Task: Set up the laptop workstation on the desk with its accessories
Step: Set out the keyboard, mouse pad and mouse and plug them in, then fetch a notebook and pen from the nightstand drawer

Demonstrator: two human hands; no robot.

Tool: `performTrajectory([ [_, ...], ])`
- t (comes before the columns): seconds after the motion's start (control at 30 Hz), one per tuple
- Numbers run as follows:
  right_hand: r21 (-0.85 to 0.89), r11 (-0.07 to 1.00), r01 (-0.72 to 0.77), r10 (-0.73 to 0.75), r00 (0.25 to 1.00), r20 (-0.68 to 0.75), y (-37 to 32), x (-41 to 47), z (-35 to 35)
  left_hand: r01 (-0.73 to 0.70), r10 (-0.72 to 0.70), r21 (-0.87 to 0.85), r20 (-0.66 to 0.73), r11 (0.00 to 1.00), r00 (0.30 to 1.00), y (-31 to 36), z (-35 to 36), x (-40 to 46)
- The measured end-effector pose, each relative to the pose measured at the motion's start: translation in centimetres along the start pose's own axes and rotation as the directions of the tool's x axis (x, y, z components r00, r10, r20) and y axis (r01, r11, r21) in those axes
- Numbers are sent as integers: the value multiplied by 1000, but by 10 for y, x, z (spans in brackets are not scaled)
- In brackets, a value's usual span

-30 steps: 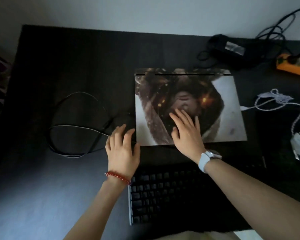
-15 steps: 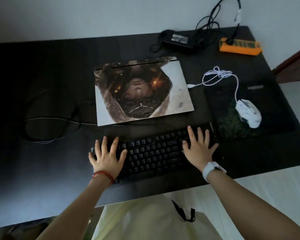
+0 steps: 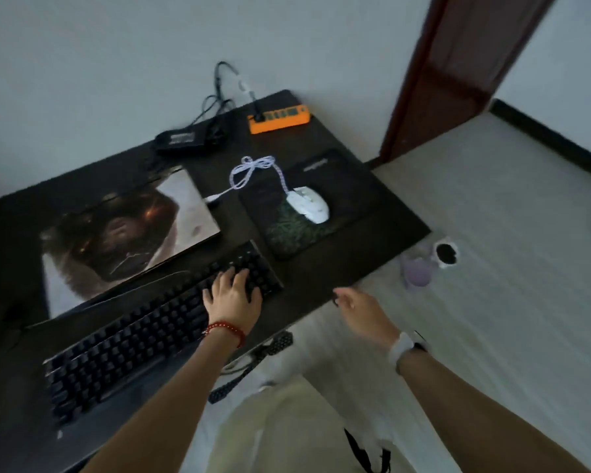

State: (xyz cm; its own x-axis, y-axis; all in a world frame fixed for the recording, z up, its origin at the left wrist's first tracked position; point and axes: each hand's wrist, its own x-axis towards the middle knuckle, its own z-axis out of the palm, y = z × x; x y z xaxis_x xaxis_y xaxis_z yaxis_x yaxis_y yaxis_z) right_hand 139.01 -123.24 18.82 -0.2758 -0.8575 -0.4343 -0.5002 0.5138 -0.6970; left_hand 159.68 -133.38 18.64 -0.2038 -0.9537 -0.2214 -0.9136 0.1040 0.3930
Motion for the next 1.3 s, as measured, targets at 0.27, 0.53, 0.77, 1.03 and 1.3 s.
performTrajectory([
  [0.27,409,866,-289,455,795,-402,197,-120,-180,-594,597,-125,335,795,729,307,109,-31],
  [0.53,756,608,-242,768,421,-483,407,-265,-321,-762,797,-373,527,529,295,590,264,-146],
  [0.77,903,384,-193,922,37,-384,522,-425,-455,-762,780,-518,625,389,-27,837,368,-291],
  [1.03,947,321,-12,917,-248,-313,640,-575,-534,-720,686,-664,621,202,-380,1004,468,-506],
  [1.3,884,442,150,843,-408,-352,827,-730,-662,-611,666,-788,495,74,-558,1206,549,-737],
])
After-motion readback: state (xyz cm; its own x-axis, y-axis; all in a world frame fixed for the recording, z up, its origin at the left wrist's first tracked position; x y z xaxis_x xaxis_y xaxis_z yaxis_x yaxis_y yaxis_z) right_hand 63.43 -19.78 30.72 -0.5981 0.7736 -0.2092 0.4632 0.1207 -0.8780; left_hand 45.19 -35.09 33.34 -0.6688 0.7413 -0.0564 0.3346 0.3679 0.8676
